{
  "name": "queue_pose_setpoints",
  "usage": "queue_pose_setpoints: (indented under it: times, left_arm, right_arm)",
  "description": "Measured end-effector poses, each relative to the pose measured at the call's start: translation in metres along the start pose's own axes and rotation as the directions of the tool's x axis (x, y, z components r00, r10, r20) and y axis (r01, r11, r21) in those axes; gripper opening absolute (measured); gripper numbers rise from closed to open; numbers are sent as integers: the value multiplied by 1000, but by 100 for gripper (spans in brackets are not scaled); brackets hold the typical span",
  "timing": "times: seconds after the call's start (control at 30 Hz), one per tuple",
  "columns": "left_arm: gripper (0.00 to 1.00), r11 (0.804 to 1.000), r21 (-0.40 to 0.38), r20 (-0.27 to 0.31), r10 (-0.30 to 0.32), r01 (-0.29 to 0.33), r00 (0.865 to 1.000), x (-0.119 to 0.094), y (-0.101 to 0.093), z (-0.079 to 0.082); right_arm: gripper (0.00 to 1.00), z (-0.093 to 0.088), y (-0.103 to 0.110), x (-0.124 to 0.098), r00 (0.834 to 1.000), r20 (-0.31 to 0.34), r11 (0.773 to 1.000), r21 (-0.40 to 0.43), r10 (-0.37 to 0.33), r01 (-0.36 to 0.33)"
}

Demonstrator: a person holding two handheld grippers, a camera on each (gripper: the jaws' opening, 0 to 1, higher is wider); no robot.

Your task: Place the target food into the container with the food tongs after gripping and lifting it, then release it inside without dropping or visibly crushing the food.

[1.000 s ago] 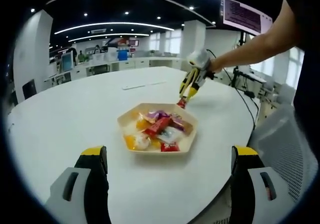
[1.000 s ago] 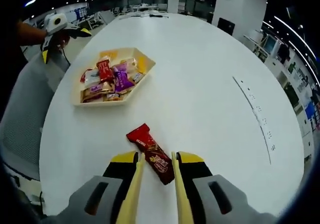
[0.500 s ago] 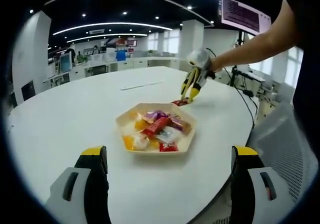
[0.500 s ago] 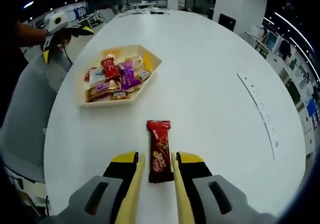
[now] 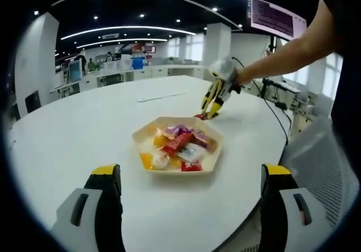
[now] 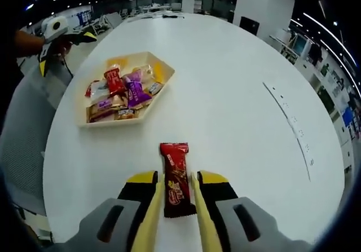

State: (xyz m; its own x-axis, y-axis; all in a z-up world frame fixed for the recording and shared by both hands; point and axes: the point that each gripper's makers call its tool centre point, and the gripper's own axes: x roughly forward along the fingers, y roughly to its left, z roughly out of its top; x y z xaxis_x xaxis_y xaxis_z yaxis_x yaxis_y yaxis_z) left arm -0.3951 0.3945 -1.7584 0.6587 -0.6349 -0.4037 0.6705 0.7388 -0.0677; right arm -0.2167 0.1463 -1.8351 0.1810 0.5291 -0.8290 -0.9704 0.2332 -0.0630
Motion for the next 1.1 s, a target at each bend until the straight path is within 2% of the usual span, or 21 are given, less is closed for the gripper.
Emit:
queue_pose_setpoints:
  times: [0.03,0.07,0.2,0.33,0.5,0.63,1.1]
  left_arm:
    - [100,1000,-1,1,1,-1,1000,0,0,1]
    - [100,1000,-1,1,2,-2,1000,0,0,0]
    - [100,1000,0,-1,-2,2,1000,0,-1,0]
    - [100,1000,0,1,1,-1,1000,0,0,0]
    - [100,1000,1,4,4,-4,1000,-1,1,1]
    - [100,1000,-1,0,-4,4,1000,0,-2,0]
    - [100,1000,5,6,-2,2,1000,-1,-1,2]
  right_arm:
    - [25,1,5,1,1000,-4,999,29,20,-20]
    - [25,1,4,0,1000,-13,1000,1,4,-4]
    - [25,2,7,1,999,-42,1000,-26,4,-5]
    - [24,1,4,1,998,-56,1000,-3,-12,12]
    - [23,-2,0,0,999,-47,997,68,-25,29]
    - [23,-3,1,-2,997,-66,997,65,-29,33]
    - [24,13,-3,-31,997,-63,987,149,-48,56]
